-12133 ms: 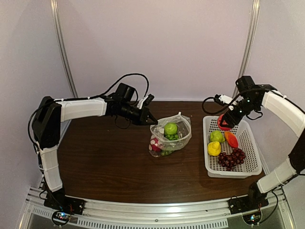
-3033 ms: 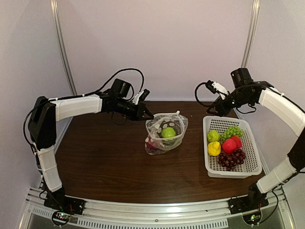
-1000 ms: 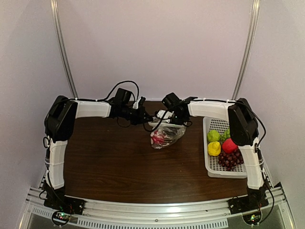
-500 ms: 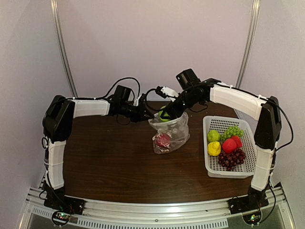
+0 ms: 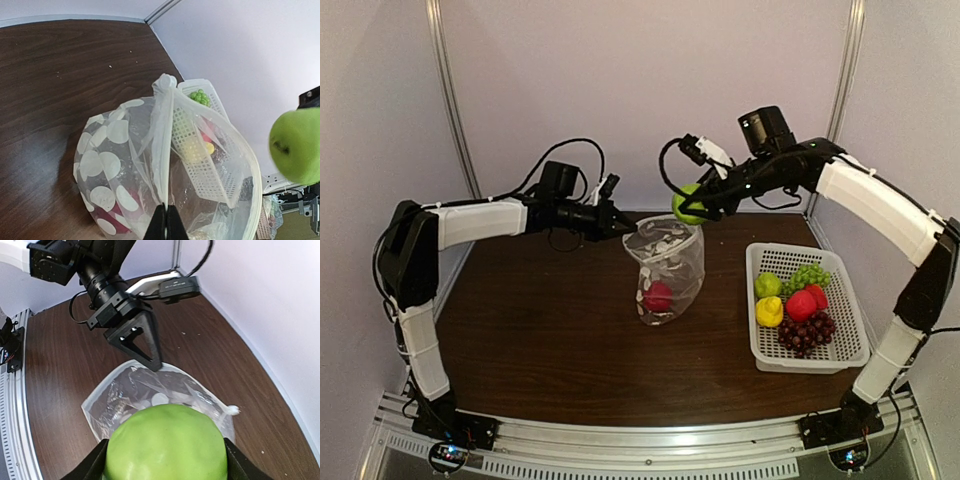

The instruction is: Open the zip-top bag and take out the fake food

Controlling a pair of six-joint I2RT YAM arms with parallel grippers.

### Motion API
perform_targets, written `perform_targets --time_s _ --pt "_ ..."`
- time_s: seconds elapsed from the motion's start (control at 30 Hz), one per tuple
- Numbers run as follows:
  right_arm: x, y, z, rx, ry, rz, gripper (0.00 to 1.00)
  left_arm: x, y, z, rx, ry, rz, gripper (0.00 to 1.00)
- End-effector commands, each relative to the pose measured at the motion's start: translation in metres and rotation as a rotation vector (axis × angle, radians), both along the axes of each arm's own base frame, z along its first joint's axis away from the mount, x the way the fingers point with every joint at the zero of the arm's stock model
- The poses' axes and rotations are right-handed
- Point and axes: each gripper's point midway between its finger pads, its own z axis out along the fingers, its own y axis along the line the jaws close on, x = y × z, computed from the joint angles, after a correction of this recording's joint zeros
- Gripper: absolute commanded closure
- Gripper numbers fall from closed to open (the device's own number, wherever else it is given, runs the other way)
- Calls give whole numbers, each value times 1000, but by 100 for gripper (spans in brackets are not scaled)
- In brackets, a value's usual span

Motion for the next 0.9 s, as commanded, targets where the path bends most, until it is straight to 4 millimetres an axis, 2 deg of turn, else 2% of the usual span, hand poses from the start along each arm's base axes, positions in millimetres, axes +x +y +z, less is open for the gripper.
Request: perform_targets --time_s 0.0,0.13,0.2,0.27,0.33,0.43,0.57,0.67,0.73,0.87 --pt "-9 -71 31 -12 -75 -114 49 -5 13 -1 51 -47 20 100" --pt "-24 -138 -8 -105 22 -202 49 -3 15 1 76 -65 30 100" --pt "-39 -168 -39 -165 100 -223 49 -2 16 -1 85 -68 35 100" --pt "-59 -191 -66 -224 177 -229 49 -1 16 -3 93 -71 39 100" --pt "-81 -204 -93 -286 236 -204 49 0 17 -5 99 -72 40 100" --pt "-111 -214 -126 -352 306 -147 47 0 16 -9 106 -68 37 100" --pt "-132 -213 -154 -373 408 -88 44 0 16 -14 113 -61 34 100" --pt "-138 -208 -164 -353 459 -57 39 0 16 -15 114 -58 30 100" --pt "-135 -208 -170 -356 485 -67 37 0 15 -15 112 -57 28 100" --pt "-132 -201 -165 -326 496 -50 30 -1 15 -13 109 -57 21 100"
